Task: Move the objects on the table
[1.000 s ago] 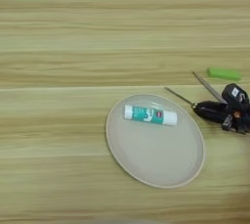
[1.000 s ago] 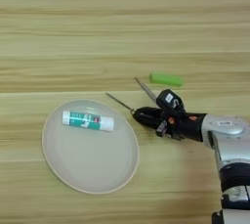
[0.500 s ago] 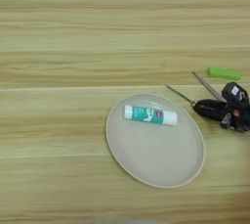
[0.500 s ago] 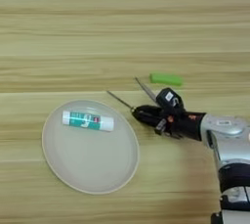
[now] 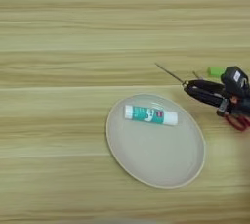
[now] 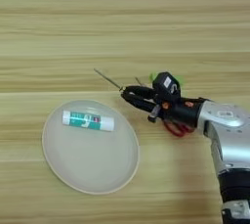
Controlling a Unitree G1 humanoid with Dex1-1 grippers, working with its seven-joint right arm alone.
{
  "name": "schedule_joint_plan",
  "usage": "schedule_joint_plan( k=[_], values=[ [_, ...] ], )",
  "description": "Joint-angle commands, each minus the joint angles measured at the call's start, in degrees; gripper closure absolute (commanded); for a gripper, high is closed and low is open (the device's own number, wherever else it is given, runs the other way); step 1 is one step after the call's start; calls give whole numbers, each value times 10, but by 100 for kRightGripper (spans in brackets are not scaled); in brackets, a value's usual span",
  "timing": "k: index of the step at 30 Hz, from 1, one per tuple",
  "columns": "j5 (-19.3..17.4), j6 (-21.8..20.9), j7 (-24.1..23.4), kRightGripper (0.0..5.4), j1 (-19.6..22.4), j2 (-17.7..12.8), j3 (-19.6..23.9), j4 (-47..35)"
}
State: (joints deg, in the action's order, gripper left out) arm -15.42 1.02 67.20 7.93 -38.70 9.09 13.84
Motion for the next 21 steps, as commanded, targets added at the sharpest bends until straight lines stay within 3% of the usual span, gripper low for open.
schedule_joint_plan(
  k=[1, 10, 14, 21],
  values=[
    [-39, 0, 13, 451, -13, -27, 20, -94],
    [-56, 5, 58, 451, -63, -36, 15, -151],
    [-42, -7, 86, 451, -99, -40, -10, -172],
    [-21, -11, 95, 451, -125, -33, -49, -185]
  ],
)
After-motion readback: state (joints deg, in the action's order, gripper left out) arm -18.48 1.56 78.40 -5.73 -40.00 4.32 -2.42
